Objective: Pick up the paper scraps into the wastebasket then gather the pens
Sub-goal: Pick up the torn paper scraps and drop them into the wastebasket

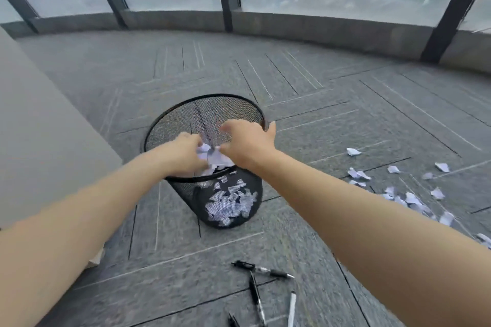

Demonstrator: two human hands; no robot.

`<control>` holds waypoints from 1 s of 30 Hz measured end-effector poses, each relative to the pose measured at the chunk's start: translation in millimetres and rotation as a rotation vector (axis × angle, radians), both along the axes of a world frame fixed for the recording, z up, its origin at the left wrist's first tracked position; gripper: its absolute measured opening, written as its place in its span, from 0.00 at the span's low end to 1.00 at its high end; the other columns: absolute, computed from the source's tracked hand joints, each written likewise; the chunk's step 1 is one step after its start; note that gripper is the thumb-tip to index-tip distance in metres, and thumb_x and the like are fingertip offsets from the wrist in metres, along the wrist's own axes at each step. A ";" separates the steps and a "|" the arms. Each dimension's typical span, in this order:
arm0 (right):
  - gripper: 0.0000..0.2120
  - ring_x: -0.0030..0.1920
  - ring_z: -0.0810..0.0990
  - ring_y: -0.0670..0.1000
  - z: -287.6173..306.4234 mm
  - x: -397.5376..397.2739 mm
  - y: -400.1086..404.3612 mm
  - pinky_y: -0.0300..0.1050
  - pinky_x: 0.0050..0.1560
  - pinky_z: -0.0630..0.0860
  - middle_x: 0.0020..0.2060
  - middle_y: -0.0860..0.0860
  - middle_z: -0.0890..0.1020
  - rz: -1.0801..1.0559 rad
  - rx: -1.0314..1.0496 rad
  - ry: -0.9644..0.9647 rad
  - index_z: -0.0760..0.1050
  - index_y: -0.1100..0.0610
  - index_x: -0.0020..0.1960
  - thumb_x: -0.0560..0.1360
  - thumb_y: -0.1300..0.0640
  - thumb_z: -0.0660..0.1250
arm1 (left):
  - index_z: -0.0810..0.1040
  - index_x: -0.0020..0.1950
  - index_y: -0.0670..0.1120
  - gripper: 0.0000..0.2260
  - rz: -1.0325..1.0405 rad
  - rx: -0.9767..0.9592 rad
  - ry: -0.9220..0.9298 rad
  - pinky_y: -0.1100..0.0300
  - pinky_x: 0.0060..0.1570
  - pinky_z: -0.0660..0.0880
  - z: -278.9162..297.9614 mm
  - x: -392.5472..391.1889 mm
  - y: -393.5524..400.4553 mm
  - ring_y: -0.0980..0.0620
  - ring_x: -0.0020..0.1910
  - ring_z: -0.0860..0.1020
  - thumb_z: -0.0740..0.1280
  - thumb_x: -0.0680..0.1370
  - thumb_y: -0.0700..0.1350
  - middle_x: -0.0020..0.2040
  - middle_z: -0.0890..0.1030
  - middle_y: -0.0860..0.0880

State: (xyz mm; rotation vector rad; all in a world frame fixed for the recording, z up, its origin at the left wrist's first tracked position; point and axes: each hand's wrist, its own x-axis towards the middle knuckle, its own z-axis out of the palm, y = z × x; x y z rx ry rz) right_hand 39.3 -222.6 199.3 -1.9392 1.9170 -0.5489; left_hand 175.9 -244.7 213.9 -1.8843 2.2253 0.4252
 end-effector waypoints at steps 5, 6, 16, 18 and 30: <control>0.08 0.58 0.76 0.54 7.2 -24.7 12.4 0.61 0.70 0.60 0.55 0.48 0.81 -0.008 0.027 -0.075 0.80 0.49 0.51 0.74 0.55 0.64 | 0.73 0.63 0.48 0.17 -0.110 -0.108 0.043 0.50 0.64 0.69 2.3 3.4 -2.3 0.44 0.64 0.72 0.66 0.75 0.51 0.65 0.74 0.45; 0.08 0.56 0.77 0.53 12.4 -31.6 15.0 0.57 0.67 0.65 0.53 0.48 0.82 -0.001 0.024 -0.103 0.81 0.50 0.49 0.74 0.55 0.64 | 0.75 0.60 0.48 0.14 -0.125 -0.140 0.114 0.52 0.62 0.70 5.9 -0.7 -2.5 0.45 0.61 0.74 0.65 0.76 0.49 0.62 0.76 0.46; 0.08 0.45 0.77 0.46 46.9 -200.9 135.8 0.41 0.47 0.72 0.48 0.49 0.82 -0.260 0.120 -0.038 0.81 0.55 0.49 0.75 0.57 0.64 | 0.72 0.60 0.47 0.11 -0.627 -0.083 0.534 0.53 0.46 0.74 21.8 -181.2 65.6 0.48 0.43 0.76 0.61 0.78 0.42 0.44 0.78 0.49; 0.08 0.41 0.76 0.44 22.7 -246.5 187.1 0.39 0.44 0.71 0.46 0.50 0.82 -0.403 0.214 -0.062 0.81 0.56 0.49 0.76 0.57 0.64 | 0.68 0.64 0.47 0.13 -0.715 0.057 0.488 0.51 0.47 0.74 -4.8 -233.0 91.2 0.46 0.44 0.77 0.60 0.79 0.44 0.45 0.78 0.48; 0.15 0.53 0.75 0.54 -194.0 -385.8 394.0 0.44 0.48 0.70 0.59 0.57 0.75 -1.322 0.283 -0.341 0.74 0.59 0.60 0.76 0.55 0.64 | 0.68 0.66 0.48 0.15 -0.857 0.511 -0.019 0.55 0.44 0.75 -142.4 -323.8 170.8 0.49 0.43 0.77 0.59 0.80 0.45 0.52 0.75 0.48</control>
